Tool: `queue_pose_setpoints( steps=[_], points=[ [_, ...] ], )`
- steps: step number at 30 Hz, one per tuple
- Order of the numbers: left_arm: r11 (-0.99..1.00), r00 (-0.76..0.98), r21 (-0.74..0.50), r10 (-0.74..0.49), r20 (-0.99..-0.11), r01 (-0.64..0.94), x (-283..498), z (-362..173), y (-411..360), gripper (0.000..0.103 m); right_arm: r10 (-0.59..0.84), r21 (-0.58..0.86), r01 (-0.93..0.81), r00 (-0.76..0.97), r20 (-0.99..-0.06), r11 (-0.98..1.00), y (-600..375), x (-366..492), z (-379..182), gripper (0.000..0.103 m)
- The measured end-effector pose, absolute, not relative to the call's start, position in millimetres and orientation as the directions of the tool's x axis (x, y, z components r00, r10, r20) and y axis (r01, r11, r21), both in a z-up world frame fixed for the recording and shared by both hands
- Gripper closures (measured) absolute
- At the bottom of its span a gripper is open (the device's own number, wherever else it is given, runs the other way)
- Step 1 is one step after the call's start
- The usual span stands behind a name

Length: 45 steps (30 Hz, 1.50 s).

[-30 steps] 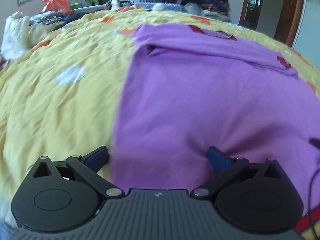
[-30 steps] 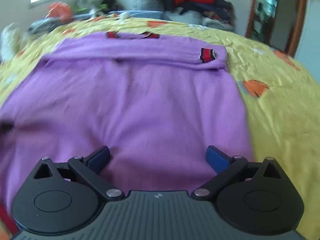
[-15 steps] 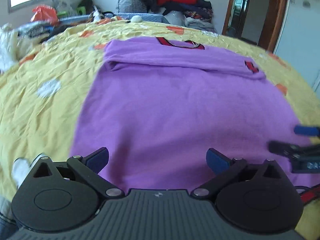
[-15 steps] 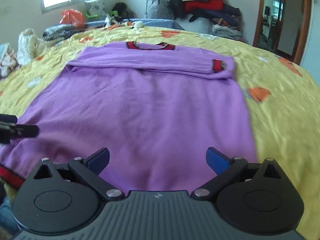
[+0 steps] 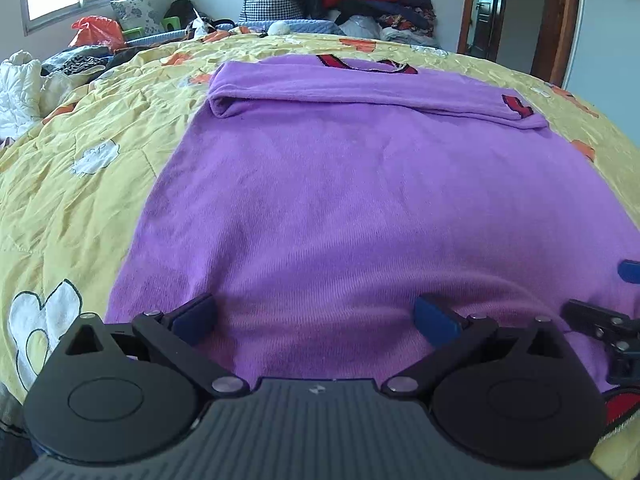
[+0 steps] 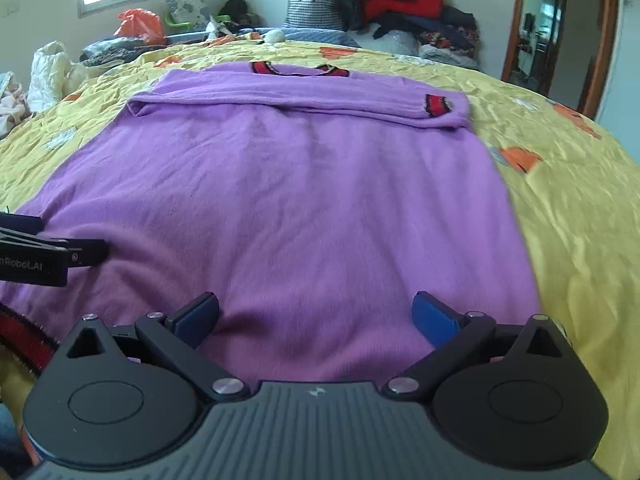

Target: Fold small clothes

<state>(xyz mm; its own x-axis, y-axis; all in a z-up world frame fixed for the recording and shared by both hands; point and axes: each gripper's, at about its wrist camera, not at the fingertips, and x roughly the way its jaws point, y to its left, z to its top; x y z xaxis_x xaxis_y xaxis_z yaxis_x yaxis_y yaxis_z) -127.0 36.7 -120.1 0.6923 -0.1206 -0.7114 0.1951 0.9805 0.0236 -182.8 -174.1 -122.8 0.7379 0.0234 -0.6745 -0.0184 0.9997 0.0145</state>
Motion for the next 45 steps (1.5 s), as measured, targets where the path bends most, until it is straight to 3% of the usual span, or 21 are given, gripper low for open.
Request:
queue_pose_setpoints(
  steps=[11, 15, 18, 21, 24, 31, 35, 38, 45],
  points=[
    [0.967, 0.686, 0.029, -0.158, -0.71, 0.253, -151.0, -120.4, 51.0, 0.0, 0.023, 0.002, -0.029, 0.733, -0.68, 1.0, -188.0, -236.3, -122.1, 0.0],
    [0.953, 0.651, 0.041, -0.174, -0.739, 0.301, -164.3, -113.0, 62.2, 0.0, 0.048, 0.026, -0.043, 0.677, -0.735, 0.999, -193.6, -240.1, -111.0, 0.0],
    [0.952, 0.671, -0.03, -0.237, -0.702, 0.304, -172.8, -102.3, 71.3, 0.0, 0.002, -0.017, -0.018, 0.724, -0.69, 1.0, -194.5, -245.7, -101.6, 0.0],
    [0.94, 0.683, -0.041, -0.277, -0.676, 0.34, -170.7, -102.8, 61.3, 0.0, 0.027, 0.044, 0.003, 0.746, -0.665, 0.999, -200.1, -234.3, -101.7, 0.0],
    [0.936, 0.662, 0.03, -0.224, -0.715, 0.35, -166.7, -120.2, 54.0, 0.0, 0.049, 0.052, -0.018, 0.722, -0.691, 0.998, -200.0, -217.5, -114.7, 0.0],
    [0.932, 0.668, 0.007, -0.255, -0.699, 0.362, -168.2, -111.4, 85.8, 0.0, 0.029, -0.028, -0.071, 0.694, -0.72, 0.997, -223.4, -247.6, -112.5, 0.0],
    [0.952, 0.693, -0.047, -0.254, -0.674, 0.303, -145.9, -106.5, 94.3, 0.0, 0.028, 0.014, -0.025, 0.714, -0.7, 1.0, -234.2, -235.6, -101.1, 0.0],
    [0.96, 0.672, 0.009, -0.19, -0.716, 0.281, -135.3, -120.3, 90.8, 0.0, 0.035, 0.005, -0.044, 0.723, -0.69, 0.999, -230.9, -210.6, -104.2, 0.0],
    [0.949, 0.682, 0.015, -0.216, -0.699, 0.316, -139.7, -122.8, 106.6, 0.0, 0.031, 0.005, -0.039, 0.715, -0.699, 0.999, -248.7, -215.5, -120.4, 0.0]
  ],
)
